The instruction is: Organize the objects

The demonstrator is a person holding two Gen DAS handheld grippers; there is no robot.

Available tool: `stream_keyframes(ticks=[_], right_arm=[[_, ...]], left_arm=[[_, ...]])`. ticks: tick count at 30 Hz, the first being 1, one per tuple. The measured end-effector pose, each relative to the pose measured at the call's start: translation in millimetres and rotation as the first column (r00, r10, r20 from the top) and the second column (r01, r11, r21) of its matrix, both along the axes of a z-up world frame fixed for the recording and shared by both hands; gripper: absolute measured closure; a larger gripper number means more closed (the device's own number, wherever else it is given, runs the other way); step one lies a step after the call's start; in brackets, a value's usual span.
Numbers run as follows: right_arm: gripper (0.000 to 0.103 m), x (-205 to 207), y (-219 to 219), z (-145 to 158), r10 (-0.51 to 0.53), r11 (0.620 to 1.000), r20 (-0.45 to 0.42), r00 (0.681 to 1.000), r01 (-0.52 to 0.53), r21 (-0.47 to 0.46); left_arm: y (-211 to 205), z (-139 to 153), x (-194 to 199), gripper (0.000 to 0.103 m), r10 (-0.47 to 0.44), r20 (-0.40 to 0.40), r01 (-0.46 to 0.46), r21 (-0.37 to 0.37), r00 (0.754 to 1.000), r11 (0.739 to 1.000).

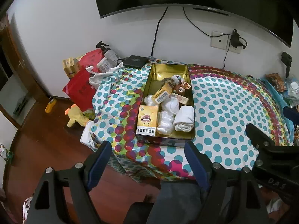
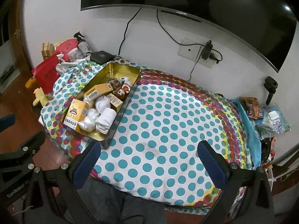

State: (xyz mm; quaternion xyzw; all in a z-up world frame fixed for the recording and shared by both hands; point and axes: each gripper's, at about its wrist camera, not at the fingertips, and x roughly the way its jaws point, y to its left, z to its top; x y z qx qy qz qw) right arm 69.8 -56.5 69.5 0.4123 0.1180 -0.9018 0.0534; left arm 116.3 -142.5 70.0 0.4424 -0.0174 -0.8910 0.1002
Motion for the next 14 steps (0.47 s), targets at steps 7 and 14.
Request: stream_keyframes(ticks=[7, 14], right_arm=[[0.0, 2.3, 12.1, 6.1, -0.025, 0.999, -0.018, 1.0, 0.025, -0.022], [0.0, 0.1, 16.7, 5.5, -0.035, 0.999, -0.021, 0.999, 0.034, -0.03]], left_arm=[[3.8, -3.6, -1.5, 0.021, -0.036, -0.005, 0.036, 0.064, 0.999, 0.997], [4.1, -10.3, -7.4, 0.021, -0.015, 0.018, 0.014, 0.048, 1.0, 0.999]])
